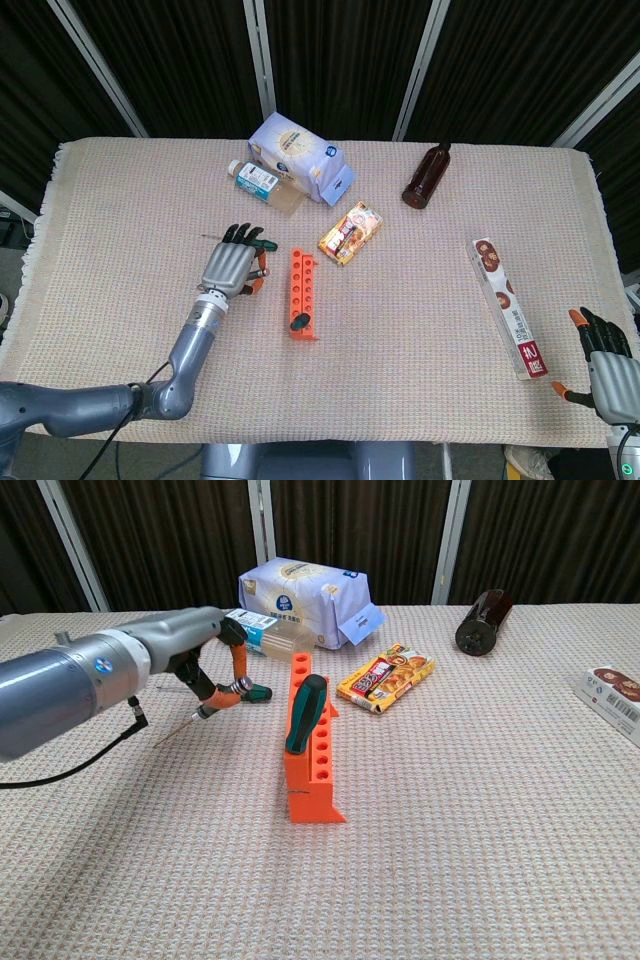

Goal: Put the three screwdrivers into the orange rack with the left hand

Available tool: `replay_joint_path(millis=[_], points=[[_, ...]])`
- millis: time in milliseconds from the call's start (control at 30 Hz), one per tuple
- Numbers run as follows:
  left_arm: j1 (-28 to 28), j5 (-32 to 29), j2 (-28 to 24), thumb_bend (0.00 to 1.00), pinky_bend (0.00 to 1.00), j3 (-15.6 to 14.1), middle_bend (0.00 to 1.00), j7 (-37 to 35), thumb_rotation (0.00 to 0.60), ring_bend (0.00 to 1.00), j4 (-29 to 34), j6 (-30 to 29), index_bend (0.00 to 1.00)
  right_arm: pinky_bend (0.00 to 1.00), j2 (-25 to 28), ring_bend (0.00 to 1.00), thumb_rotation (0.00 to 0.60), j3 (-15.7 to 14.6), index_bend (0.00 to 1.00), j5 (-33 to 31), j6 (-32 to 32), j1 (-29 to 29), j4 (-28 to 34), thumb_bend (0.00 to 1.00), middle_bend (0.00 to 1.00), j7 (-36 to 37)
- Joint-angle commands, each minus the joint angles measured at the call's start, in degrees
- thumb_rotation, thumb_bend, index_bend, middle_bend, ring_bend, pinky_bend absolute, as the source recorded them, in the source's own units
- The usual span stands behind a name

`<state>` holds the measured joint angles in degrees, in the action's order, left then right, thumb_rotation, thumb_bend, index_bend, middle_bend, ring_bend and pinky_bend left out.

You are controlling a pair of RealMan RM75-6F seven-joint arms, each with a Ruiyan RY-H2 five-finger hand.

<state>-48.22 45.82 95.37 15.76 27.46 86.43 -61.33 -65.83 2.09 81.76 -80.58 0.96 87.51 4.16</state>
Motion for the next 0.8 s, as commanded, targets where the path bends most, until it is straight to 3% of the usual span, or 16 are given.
replay_joint_path(millis=[33,267,467,800], points=[[6.3,9.3,-5.0,0.5,0.0,2.4,0.1,-14.6,0.6,0.0,5.1,-1.7,0.64,0.03,0.0,0.0,0.6,0.0,0.04,0.1,0.0,0.0,0.0,0.0,0.0,0.0],[9.7,17.6,-6.8,0.5,0.0,3.7,0.1,-28.5,0.6,0.0,7.6,-4.7,0.64,0.03,0.2,0.0,0.6,0.0,0.04,0.5,-0.3,0.1,0.4,0.0,0.0,-0.2],[10.9,21.0,-8.7,0.5,0.0,5.0,0.1,-40.5,0.6,0.0,12.3,-3.1,0.64,0.03,0.0,0.0,0.6,0.0,0.04,0.4,-0.7,-0.2,0.3,0.0,0.0,-0.1],[9.8,22.2,-9.3,0.5,0.0,6.1,0.1,-47.3,0.6,0.0,15.4,-0.1,0.64,0.03,-0.2,0.0,0.6,-0.1,0.04,0.6,-1.0,-0.3,-0.2,0.0,0.0,0.6]])
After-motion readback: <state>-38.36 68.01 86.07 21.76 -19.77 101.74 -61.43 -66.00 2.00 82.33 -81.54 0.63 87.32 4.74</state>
